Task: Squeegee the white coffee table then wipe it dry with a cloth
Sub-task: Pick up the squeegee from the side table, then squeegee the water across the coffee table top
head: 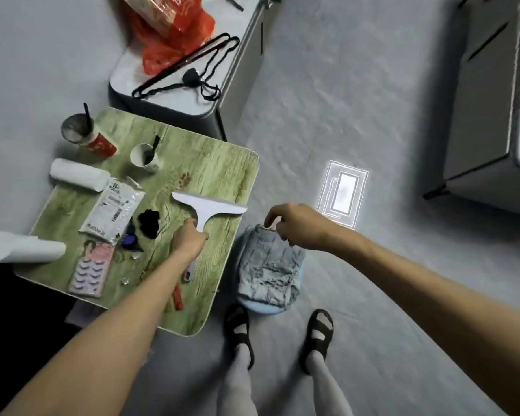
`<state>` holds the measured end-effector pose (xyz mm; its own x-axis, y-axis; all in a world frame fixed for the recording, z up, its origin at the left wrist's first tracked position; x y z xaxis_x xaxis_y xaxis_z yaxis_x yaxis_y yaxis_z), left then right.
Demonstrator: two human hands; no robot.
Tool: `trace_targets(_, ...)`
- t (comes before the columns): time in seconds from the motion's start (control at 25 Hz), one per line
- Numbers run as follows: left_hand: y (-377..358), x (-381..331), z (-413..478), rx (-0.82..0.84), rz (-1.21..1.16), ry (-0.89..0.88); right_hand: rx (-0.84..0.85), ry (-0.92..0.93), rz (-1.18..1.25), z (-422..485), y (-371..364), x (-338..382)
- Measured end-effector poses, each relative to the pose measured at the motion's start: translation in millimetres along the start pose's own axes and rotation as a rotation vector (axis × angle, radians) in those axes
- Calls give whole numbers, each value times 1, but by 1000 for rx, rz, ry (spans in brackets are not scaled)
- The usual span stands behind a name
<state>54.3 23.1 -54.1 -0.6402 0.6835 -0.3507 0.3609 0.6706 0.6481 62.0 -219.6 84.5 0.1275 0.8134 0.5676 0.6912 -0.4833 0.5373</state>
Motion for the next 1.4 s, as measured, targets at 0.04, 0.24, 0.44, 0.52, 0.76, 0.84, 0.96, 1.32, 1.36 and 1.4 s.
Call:
trace_targets(0.04,-6,9,21,-11,85,13,6,-9,18,21,-16,-6)
trace_targets(0.24,-34,29,80,-16,354,34,20,-74,89,80,-61,-37)
trace_targets(0.44,-28,0,74,113,317,41,17,-138,133,63,-36,-58)
trace_targets(0.52,-25,-40,45,220,116,2,-2,-167,155,40,-14,-65)
trace_targets(0.76,-2,-231,-114,400,-306,-192,-125,-134,239,-72,92,-68)
trace_targets(0.84,-5,-299,-174,434,-412,-218,-200,-82,333,-121,139,-71)
trace_targets(0.96,-23,-391,-246,436,-512,-249,-258,-24,408,-188,203,-89)
trace_targets(1.32,-69,-639,-372,508,-244,-545,-572,-165,505,-301,409,-195)
trace_targets(1.36,-71,-665,-367,468,-163,-617,-600,-210,438,-299,430,-212)
trace_targets(1.4,-73,-692,-360,410,-68,-705,-616,-248,372,-295,453,-229)
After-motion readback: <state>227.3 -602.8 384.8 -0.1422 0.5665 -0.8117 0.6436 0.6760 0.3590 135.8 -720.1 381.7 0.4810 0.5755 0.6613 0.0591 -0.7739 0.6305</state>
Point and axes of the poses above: each hand's wrist, its own z-axis towards the middle knuckle, its own y-axis out of the back of the hand, x = y × z, the point moved 8 cm from there along z, towards the middle knuckle
